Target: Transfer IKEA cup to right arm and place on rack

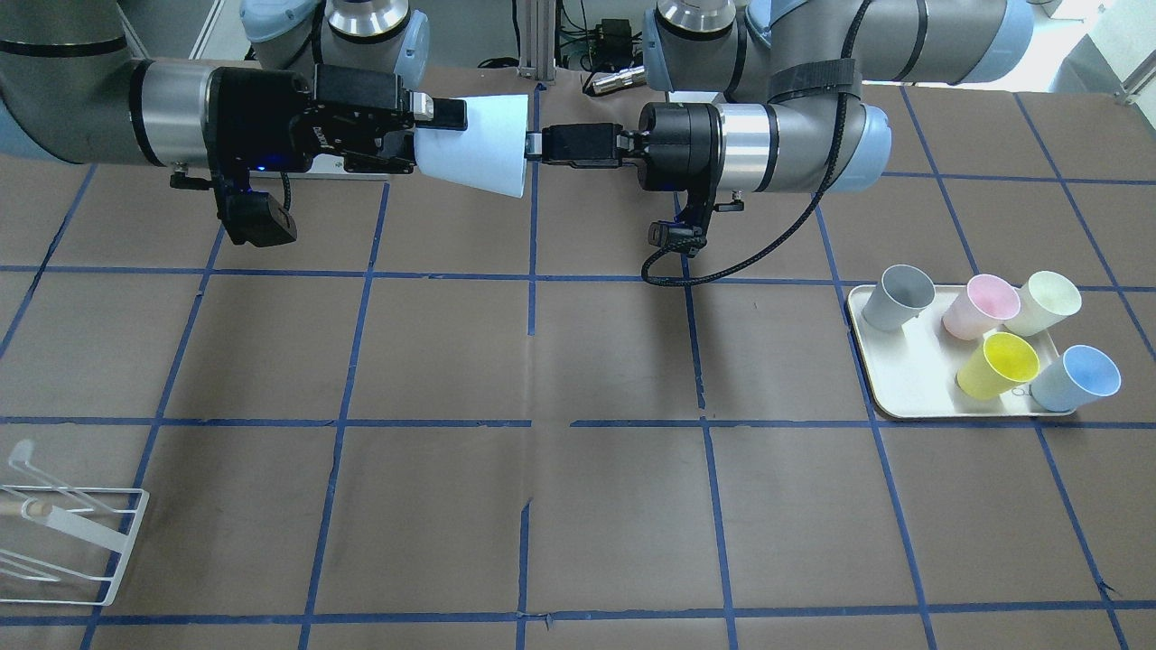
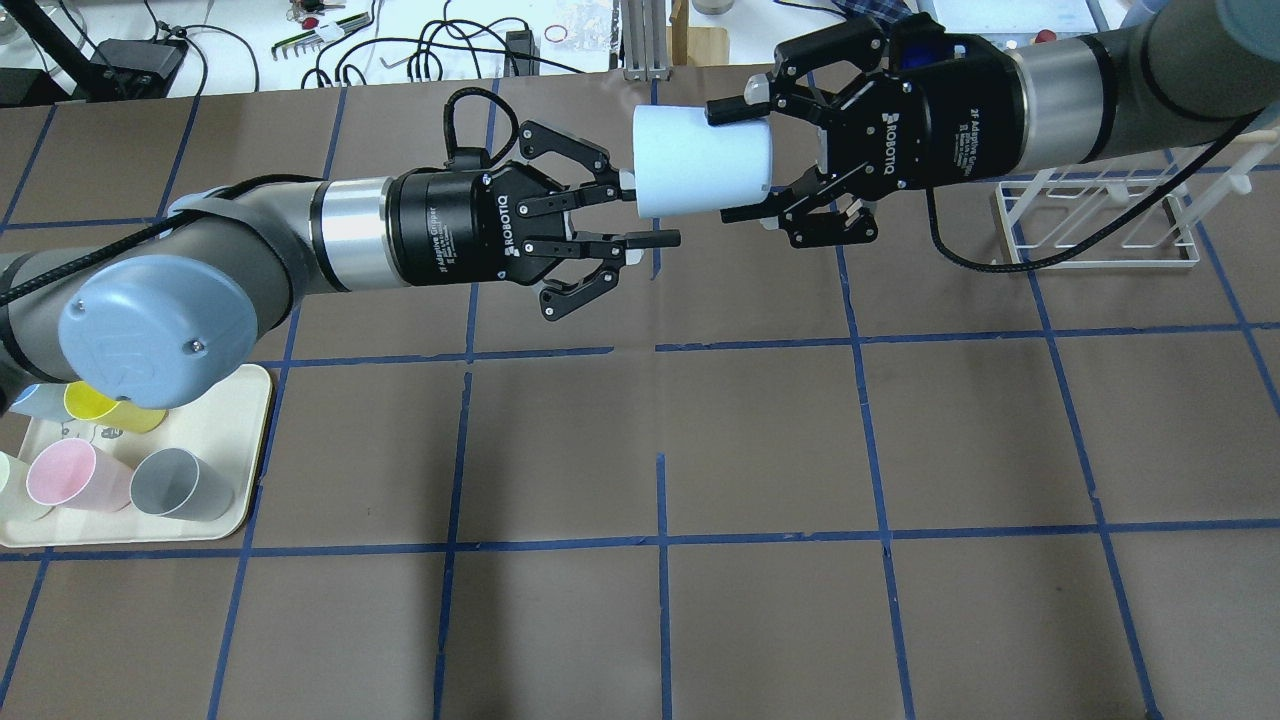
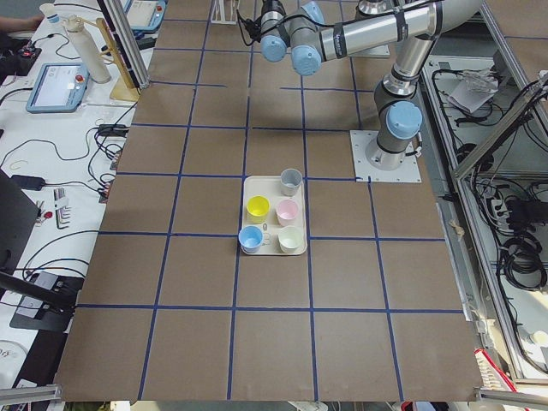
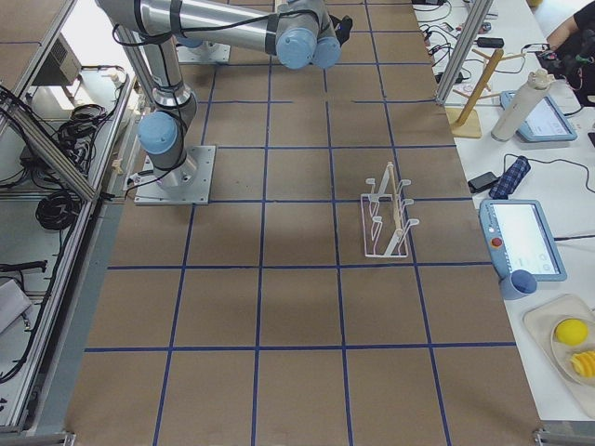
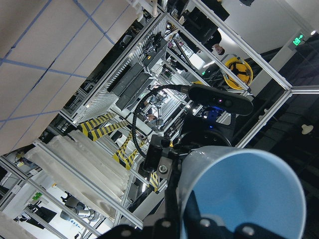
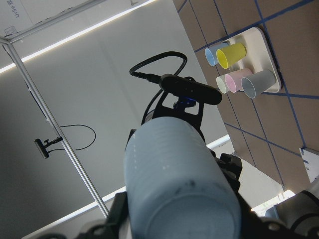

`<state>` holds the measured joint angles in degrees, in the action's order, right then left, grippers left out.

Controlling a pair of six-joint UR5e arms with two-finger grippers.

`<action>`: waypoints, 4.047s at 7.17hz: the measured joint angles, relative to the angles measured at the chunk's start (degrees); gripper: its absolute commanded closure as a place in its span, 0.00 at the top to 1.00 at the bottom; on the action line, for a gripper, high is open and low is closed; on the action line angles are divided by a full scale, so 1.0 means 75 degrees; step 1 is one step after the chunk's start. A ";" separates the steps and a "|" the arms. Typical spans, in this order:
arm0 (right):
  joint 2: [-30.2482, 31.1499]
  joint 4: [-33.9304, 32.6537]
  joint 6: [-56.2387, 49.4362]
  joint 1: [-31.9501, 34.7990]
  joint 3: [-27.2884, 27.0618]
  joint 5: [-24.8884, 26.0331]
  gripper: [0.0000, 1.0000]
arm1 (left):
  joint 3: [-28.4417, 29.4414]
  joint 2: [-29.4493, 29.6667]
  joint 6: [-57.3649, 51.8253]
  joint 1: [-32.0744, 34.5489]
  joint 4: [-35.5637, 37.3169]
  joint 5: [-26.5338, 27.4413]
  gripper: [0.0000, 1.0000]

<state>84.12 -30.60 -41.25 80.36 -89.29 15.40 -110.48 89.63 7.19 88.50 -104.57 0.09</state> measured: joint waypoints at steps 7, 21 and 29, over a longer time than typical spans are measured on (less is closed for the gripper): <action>-0.0049 -0.2353 0.0762 -0.0745 0.0085 0.2891 0.32 | 0.0263 -0.0172 0.0375 -0.0919 0.0800 0.2650 0.91; -0.1876 -1.0361 0.1265 -0.1460 0.0725 1.1191 0.30 | 0.1095 -0.1294 -0.1551 -0.0145 0.2351 1.2135 1.00; -0.2378 -1.0769 0.1329 -0.1442 0.0743 1.0778 1.00 | 0.1089 -0.1366 -0.1778 -0.0201 0.2163 1.1980 1.00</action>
<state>66.29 -111.36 -31.28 69.54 -83.72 96.23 -102.31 79.39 -6.15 86.99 -88.35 89.94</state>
